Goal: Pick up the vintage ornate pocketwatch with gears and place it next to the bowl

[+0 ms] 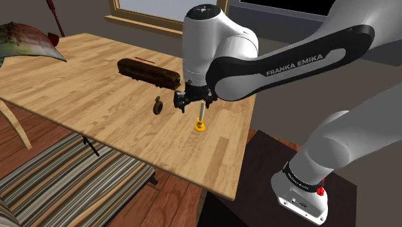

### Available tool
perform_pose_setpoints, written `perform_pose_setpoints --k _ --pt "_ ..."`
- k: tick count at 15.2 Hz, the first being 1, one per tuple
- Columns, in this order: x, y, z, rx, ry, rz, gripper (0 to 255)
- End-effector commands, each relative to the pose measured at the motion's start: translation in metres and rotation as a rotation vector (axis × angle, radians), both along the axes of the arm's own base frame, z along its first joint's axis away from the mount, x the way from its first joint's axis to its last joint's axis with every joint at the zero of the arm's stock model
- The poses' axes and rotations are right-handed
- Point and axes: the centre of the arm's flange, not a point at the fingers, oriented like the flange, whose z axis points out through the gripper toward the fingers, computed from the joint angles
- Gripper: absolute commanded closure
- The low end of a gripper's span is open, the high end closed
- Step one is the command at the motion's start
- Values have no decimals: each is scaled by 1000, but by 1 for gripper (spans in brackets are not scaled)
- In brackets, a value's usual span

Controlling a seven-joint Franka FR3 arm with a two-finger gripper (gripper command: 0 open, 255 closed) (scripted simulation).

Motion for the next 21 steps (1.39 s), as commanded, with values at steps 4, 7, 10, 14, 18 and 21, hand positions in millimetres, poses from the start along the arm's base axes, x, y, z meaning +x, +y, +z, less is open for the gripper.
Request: perform_pose_setpoints --k 4,7,10,14,18,21 --pt "46 43 -38 -77 -77 -122 0" --pt "77 63 -61 -126 -120 -192 0" --pt "111 81 -83 -175 -163 -262 0" --pt "158 98 -111 -240 -220 -356 0" --pt "195 104 -134 -286 -260 -422 0" --pt "198 94 -146 -286 -260 -422 0"
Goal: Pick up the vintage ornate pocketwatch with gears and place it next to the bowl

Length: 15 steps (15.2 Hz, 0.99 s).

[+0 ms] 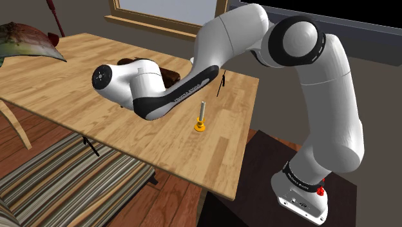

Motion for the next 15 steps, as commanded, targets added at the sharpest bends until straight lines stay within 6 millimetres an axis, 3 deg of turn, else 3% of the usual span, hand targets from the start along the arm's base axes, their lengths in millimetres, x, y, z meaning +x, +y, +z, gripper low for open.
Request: perform_pose_setpoints --k 1,4,11,12,15 --pt "3 -6 -8 -1 -1 -1 0" --pt "6 -14 -19 -1 -1 -1 0" --pt "6 -14 -19 -1 -1 -2 0" --pt "6 -14 -19 -1 -1 -2 255" --pt "6 -14 -19 -1 -1 -2 255"
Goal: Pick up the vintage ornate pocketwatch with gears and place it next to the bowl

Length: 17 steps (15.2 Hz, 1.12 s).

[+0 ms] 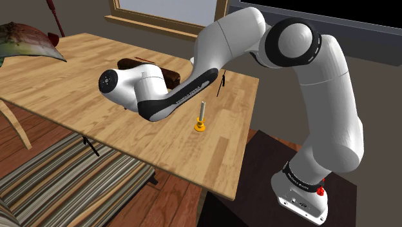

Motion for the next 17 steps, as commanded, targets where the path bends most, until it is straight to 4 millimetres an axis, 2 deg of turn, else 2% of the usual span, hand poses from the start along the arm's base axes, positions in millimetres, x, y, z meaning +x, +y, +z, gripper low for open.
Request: perform_pose_setpoints --k 1,6,17 --pt "0 0 0 0 0 0 255" --pt "0 0 0 0 0 0 255" --pt "0 0 58 0 0 0 255"
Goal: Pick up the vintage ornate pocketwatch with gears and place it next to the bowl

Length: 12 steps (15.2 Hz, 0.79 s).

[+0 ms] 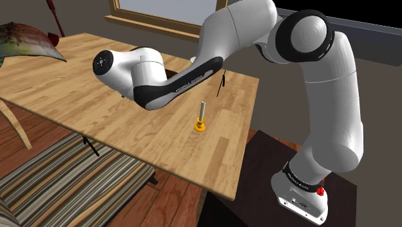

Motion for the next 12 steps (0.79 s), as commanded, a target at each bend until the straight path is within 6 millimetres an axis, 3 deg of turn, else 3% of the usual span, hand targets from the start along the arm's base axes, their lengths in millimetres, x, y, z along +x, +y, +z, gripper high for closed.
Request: perform_pose_setpoints --k 1,12 --pt "-1 1 11 0 0 0 255" --pt "-1 1 69 0 0 0 255"
